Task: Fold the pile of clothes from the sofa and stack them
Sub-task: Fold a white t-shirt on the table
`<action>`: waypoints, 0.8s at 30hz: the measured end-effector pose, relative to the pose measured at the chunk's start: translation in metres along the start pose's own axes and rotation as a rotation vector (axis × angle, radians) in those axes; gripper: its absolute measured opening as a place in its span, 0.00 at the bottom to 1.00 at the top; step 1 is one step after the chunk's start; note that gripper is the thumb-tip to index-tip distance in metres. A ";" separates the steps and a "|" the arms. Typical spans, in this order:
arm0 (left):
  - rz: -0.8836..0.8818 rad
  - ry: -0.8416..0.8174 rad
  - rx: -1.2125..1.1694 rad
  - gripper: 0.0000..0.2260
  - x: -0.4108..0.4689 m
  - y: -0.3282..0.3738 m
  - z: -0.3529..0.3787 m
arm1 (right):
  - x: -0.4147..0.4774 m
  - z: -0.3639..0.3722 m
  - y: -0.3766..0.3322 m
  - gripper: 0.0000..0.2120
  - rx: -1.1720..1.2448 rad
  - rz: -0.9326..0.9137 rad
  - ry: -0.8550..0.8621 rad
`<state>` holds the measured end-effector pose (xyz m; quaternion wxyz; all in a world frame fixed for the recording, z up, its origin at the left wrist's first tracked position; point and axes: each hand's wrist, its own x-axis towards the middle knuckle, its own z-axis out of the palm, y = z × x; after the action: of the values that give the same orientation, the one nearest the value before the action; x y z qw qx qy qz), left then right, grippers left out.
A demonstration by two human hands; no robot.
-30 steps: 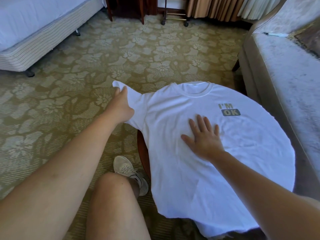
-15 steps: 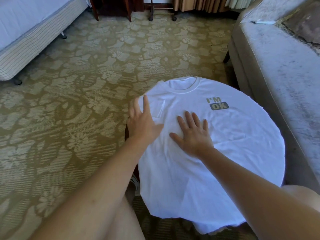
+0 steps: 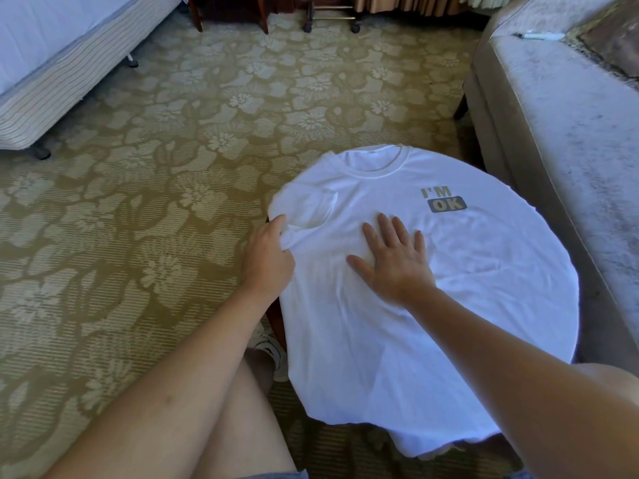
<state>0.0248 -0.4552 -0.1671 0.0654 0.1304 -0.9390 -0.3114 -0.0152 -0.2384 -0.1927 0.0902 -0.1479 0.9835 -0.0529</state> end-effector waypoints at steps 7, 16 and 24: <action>0.193 -0.039 0.266 0.17 -0.006 -0.007 -0.006 | -0.001 -0.001 0.000 0.38 -0.001 0.002 0.011; 0.205 -0.074 0.362 0.22 -0.035 -0.001 0.013 | -0.002 -0.001 -0.002 0.38 0.002 0.007 0.017; 0.085 -0.409 0.465 0.32 -0.013 -0.020 0.001 | -0.001 -0.003 -0.008 0.38 -0.012 0.031 -0.028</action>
<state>0.0412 -0.4666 -0.1810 -0.1435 0.0369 -0.9834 -0.1050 -0.0123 -0.2455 -0.1884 0.1038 -0.1339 0.9846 -0.0435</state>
